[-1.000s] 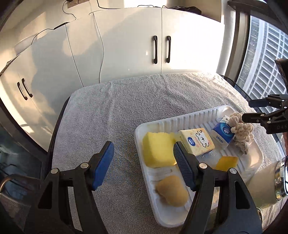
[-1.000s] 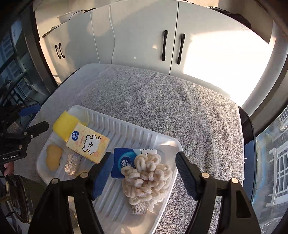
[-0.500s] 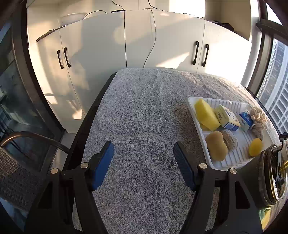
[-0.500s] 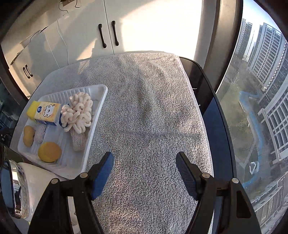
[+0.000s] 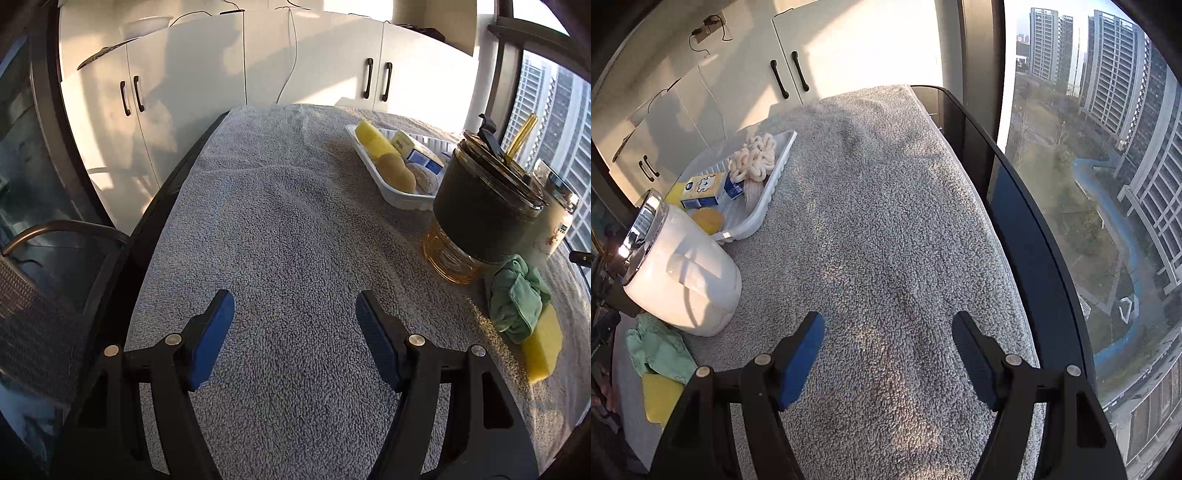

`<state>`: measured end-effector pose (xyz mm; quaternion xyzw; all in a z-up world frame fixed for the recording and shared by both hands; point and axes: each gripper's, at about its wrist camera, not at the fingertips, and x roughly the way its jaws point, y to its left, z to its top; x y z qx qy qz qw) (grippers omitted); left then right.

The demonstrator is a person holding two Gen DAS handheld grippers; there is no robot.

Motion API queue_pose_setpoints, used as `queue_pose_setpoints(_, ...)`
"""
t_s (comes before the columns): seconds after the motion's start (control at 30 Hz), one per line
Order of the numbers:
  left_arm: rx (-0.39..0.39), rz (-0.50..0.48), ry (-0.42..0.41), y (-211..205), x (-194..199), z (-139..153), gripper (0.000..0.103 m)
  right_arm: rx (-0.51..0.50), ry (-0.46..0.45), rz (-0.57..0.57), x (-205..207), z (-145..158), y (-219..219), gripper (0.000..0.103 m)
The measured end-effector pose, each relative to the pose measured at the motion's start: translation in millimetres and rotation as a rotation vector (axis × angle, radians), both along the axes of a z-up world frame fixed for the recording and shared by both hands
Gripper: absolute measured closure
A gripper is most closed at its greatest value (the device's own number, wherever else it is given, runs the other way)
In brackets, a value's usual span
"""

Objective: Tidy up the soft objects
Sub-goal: 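Move both open tools back toward the mint cloth and yellow sponge, then grasp the mint-green cloth with the left tool while the right grasps the yellow sponge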

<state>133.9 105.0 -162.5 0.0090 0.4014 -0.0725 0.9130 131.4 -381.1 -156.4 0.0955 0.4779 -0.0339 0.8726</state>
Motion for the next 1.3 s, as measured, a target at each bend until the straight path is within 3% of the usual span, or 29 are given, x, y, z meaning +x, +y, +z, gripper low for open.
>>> queue_pose_setpoints(0.13,-0.025,-0.078,0.010,-24.0,-25.1,2.6,0.036,-0.008,-0.027,0.023,-31.8,4.5,26.8,0.029)
queue_pose_setpoints(0.33,-0.061,-0.187,0.005,-62.8,-46.7,12.7,0.036,0.062,-0.035,0.105,-77.9,0.4,76.3,0.025)
queue_pose_setpoints(0.5,-0.124,-0.266,0.033,-94.9,-45.2,19.1,0.036,0.077,-0.023,0.189,-98.5,-6.1,124.8,0.025)
queue_pose_setpoints(0.67,-0.132,-0.343,0.090,-133.3,-37.9,18.0,0.036,0.055,-0.025,0.278,-99.5,-12.1,172.5,0.025)
queue_pose_setpoints(1.03,-0.071,-0.252,0.130,-172.8,-7.0,5.1,0.036,-0.047,-0.061,0.329,-83.8,-19.3,230.2,0.021)
queue_pose_setpoints(1.13,-0.086,-0.238,0.129,-173.2,-0.5,1.5,0.031,-0.046,-0.068,0.315,-77.9,-23.0,237.9,0.022)
queue_pose_setpoints(1.23,-0.139,-0.276,0.193,-172.2,7.4,-9.2,0.032,-0.040,-0.072,0.295,-74.6,-25.1,241.4,0.021)
queue_pose_setpoints(1.3,-0.166,-0.260,0.174,-167.5,7.5,-7.7,0.039,-0.029,-0.078,0.298,-69.8,-24.2,240.8,0.025)
